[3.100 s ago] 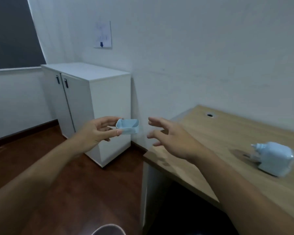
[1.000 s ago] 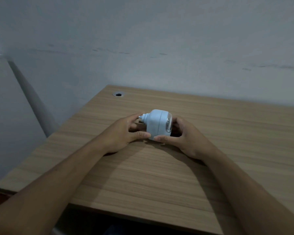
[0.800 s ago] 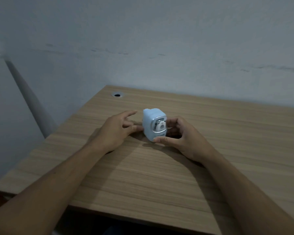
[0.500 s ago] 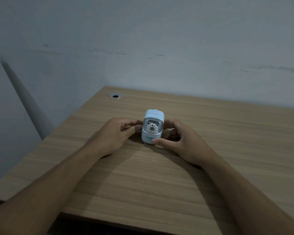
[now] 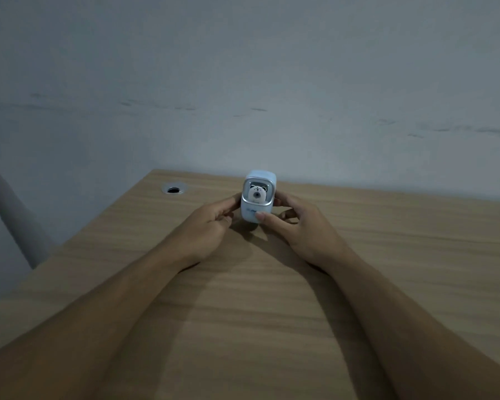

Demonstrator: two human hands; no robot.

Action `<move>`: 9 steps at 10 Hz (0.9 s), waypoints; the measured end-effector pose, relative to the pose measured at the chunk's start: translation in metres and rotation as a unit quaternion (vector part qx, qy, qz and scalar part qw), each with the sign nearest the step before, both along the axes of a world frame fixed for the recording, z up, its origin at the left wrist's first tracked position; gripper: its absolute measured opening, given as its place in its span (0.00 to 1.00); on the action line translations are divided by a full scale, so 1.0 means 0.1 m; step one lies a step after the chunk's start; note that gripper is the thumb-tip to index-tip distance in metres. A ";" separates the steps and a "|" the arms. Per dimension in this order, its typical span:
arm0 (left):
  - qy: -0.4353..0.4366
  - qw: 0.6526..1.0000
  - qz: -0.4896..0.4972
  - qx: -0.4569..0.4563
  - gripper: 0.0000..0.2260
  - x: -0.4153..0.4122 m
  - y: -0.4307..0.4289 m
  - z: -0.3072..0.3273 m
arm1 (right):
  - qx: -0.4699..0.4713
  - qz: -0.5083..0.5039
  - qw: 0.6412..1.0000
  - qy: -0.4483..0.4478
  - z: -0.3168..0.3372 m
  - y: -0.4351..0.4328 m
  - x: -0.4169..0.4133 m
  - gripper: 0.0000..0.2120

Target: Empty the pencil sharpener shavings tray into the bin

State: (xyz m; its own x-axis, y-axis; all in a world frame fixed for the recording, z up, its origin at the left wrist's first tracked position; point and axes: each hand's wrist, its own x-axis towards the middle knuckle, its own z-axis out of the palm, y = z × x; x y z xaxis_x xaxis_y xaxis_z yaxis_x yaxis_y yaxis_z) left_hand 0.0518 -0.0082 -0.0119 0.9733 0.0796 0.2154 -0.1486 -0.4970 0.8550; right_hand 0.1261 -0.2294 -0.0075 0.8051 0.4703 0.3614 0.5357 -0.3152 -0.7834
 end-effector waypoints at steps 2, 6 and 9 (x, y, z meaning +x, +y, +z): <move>-0.004 1.000 0.000 0.007 0.34 0.74 0.19 -0.01 | 0.002 -0.011 1.000 -0.011 0.00 0.23 0.66 0.19; 0.006 0.999 -0.028 0.044 0.38 1.63 0.43 -0.14 | -0.126 -0.034 0.989 -0.075 -0.08 0.45 1.44 0.19; -0.017 0.990 0.045 0.134 0.32 1.81 0.54 -0.27 | -0.156 -0.080 0.980 -0.098 -0.18 0.50 1.53 0.26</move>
